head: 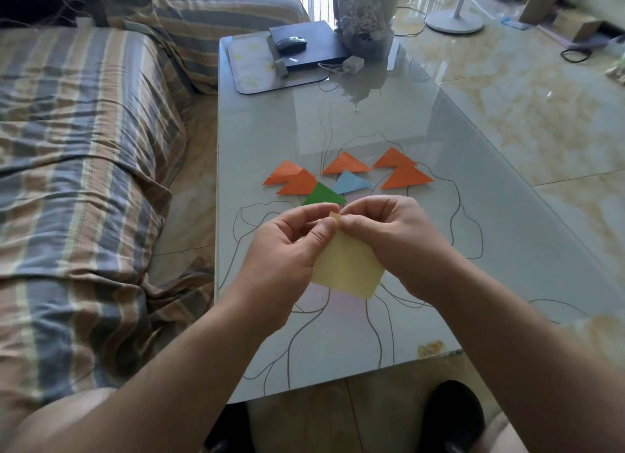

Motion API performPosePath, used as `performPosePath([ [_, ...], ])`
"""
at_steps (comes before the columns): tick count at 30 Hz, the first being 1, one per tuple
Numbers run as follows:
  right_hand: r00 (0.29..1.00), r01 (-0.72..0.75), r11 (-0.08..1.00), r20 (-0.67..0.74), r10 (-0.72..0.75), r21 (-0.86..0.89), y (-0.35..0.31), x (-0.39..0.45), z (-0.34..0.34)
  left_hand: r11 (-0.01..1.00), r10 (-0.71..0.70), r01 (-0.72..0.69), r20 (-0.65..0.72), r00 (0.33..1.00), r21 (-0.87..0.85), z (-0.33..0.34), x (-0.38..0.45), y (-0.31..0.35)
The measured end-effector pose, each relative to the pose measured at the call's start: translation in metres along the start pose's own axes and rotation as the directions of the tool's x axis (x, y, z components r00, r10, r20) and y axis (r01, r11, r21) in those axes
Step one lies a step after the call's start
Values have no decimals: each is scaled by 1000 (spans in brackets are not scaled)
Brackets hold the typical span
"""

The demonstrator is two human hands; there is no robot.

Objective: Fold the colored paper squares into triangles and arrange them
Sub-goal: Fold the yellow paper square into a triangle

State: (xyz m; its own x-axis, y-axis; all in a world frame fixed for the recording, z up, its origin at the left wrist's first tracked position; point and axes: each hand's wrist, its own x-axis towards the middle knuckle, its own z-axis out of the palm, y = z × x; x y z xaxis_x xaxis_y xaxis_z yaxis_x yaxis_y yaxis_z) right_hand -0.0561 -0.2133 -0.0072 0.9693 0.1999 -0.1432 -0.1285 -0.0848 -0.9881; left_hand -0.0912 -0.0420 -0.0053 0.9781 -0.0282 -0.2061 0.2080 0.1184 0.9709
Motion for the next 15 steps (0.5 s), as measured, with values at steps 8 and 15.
performPosePath([
  [8, 996, -67, 994, 70, 61, 87, -5, -1, -1, 997, 40, -40, -5, 999, 62, -4, 2, 1],
  [15, 994, -57, 988, 97, 43, 143, -7, 0, -7, 996, 72, -73, 27, 997, 59, -11, 4, 4],
])
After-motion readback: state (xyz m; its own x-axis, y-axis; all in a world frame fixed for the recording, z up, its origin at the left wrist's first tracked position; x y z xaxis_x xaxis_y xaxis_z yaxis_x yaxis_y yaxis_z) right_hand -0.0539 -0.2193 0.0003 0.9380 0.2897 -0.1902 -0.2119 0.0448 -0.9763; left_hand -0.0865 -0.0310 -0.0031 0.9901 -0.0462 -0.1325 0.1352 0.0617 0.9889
